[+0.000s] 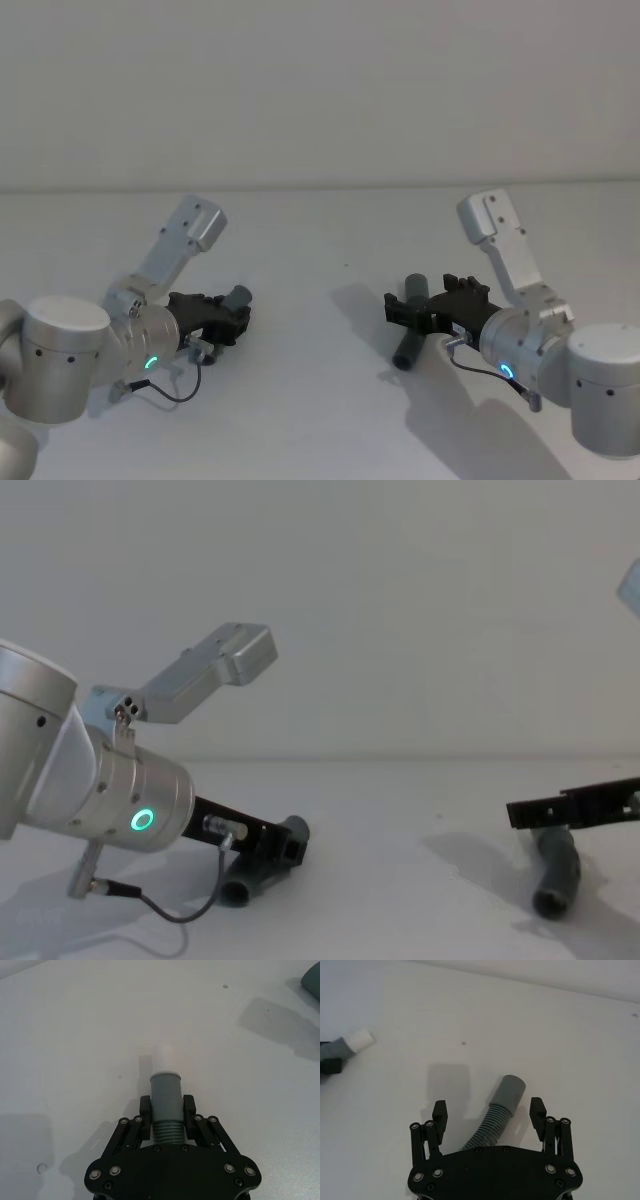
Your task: Use both hands to pick up one end of the pipe from the table, align the ends, and insert them.
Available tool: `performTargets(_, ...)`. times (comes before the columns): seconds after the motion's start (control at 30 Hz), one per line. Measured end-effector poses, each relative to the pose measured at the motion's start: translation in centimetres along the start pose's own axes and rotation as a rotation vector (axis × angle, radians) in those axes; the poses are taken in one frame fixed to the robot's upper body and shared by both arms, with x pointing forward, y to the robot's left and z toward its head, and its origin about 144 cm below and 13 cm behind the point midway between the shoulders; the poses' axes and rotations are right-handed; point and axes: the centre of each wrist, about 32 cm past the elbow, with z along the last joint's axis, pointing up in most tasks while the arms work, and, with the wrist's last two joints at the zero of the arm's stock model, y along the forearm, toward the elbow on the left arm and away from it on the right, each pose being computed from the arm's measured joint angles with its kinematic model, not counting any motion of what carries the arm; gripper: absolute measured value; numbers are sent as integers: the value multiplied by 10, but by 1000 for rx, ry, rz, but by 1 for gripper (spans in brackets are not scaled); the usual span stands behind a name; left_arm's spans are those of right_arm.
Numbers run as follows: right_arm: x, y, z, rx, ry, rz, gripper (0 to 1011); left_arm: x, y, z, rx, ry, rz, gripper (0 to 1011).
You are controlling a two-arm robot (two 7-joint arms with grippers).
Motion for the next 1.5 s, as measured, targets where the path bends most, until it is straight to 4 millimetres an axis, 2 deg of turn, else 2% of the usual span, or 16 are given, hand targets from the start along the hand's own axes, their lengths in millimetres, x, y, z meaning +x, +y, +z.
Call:
performTargets(0.6,0,18,-2,-60,-27,-48,1001,0,0,0,0,0,0,341)
performTargets(1.23,4,26,-8,-81,12,-41,1001,0,0,0,0,0,0,341)
performTargets(1.43,5,27,-9,-83,19,-38,925,0,0,0,0,0,0,341)
performTargets(1.5,5,27,-9,-83,21,-37,829,0,0,0,0,0,0,341)
